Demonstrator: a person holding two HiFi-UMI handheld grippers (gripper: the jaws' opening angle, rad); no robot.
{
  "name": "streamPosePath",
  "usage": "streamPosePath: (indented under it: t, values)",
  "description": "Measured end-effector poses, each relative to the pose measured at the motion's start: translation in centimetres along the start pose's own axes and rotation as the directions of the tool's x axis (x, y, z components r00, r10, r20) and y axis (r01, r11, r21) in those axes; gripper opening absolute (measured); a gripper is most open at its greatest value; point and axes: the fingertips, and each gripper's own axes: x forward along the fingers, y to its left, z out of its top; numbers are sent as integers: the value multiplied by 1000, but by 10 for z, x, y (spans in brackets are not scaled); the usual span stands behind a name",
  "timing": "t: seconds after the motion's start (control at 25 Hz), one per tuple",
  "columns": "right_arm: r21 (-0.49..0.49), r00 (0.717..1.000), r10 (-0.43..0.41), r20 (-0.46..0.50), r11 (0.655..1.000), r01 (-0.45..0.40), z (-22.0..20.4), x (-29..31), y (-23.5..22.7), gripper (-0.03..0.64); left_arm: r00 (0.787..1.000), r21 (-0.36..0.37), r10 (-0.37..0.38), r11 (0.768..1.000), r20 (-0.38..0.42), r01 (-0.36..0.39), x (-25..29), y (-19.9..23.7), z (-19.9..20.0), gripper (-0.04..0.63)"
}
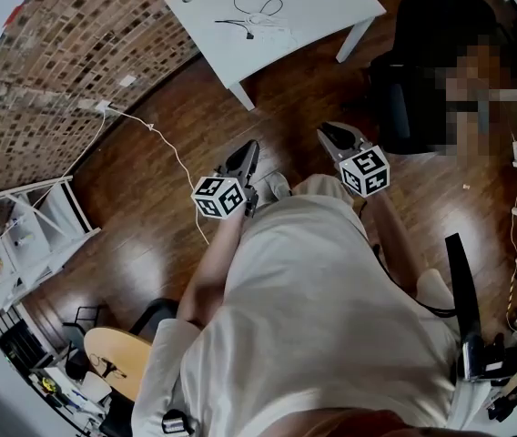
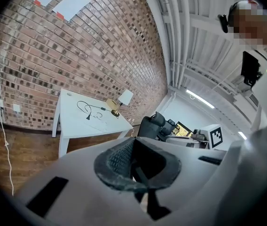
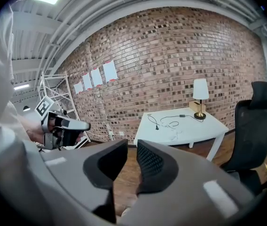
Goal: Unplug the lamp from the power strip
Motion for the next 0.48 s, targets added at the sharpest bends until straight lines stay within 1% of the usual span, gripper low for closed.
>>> streamPosePath:
  t: [0.2, 0.32, 0.48]
  values:
    - [9, 1000, 3, -2, 1000, -3, -4, 12, 9, 52, 1000, -1, -7, 1000, -7, 7, -5, 10, -5, 3]
    - [8, 1000, 16, -10, 1000, -16, -5, 15, 11, 52, 1000, -9, 6, 1000, 1, -6, -6, 14, -1, 3]
    - [-9, 999, 37, -13, 999, -37, 6, 25, 3, 52, 1000, -19, 23, 1000, 10, -23, 2, 19, 5, 3]
